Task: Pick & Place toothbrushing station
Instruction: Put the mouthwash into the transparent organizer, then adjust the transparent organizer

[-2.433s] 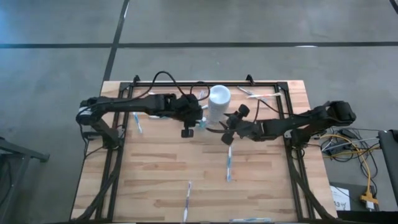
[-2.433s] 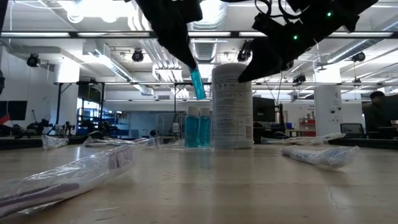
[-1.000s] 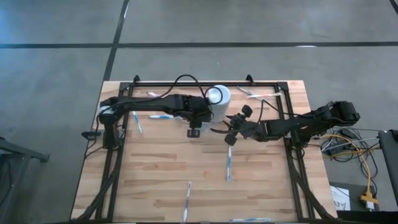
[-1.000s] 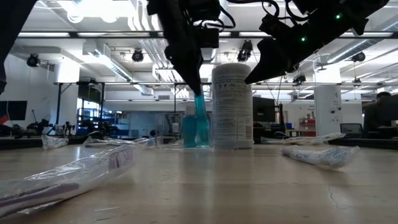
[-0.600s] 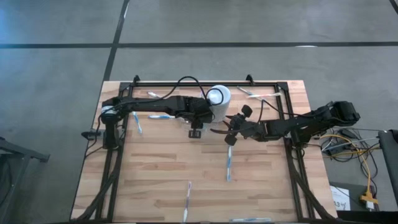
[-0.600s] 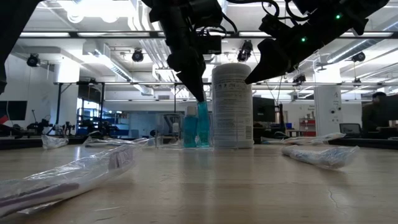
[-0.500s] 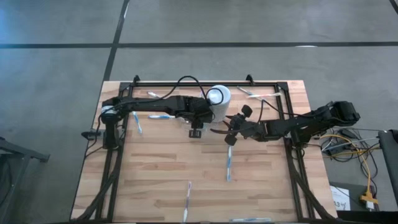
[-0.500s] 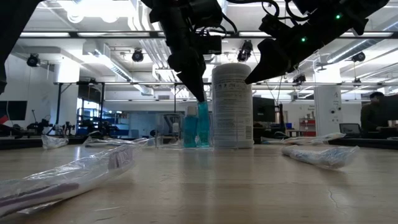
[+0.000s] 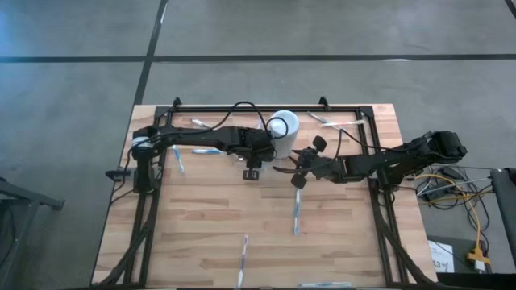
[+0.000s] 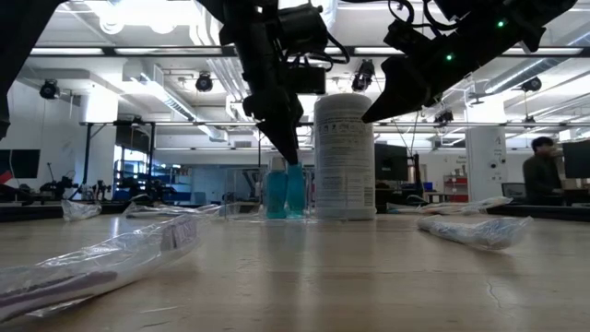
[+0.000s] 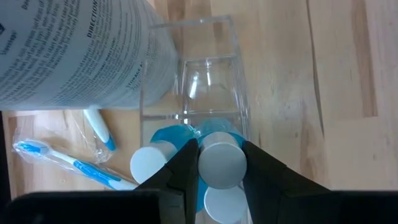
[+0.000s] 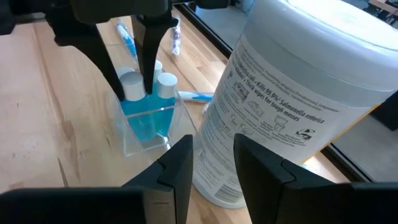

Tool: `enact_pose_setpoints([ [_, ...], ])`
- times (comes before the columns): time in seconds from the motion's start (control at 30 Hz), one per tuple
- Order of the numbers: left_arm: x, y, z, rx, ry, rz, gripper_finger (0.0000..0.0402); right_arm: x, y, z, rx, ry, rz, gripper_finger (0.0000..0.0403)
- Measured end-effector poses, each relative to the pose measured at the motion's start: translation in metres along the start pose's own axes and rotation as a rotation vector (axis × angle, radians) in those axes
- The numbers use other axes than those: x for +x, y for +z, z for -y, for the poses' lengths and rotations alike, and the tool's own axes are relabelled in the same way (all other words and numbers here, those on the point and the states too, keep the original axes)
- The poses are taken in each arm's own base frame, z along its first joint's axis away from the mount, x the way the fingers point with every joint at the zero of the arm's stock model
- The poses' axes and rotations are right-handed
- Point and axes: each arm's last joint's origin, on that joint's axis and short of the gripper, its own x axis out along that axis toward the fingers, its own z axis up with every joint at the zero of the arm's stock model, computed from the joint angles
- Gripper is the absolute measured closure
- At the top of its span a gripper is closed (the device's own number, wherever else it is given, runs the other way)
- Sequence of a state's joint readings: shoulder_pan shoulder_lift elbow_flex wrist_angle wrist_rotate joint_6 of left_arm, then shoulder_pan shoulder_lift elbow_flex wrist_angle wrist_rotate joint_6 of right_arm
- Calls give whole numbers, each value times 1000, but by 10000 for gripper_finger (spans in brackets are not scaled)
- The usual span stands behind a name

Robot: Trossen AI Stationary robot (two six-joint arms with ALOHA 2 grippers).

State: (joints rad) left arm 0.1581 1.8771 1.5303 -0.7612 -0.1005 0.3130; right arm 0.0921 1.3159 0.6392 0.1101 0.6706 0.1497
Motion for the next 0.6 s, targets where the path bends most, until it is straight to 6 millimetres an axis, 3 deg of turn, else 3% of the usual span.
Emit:
enact_pose_setpoints([
  [0.13, 0, 0, 0, -9, 2, -1, 297, 0, 0, 0, 2, 4, 0, 292],
  [0.3, 0, 0, 0, -9, 7, -1, 219, 0, -1, -2, 0, 54, -9, 296],
  [0.4, -3, 2, -1, -9, 8, 3, 195, 0, -1, -2, -4, 70, -11, 295],
  [0.6, -32, 8, -4, -22, 4, 1, 189, 0, -1, -2, -8, 69, -12, 291],
])
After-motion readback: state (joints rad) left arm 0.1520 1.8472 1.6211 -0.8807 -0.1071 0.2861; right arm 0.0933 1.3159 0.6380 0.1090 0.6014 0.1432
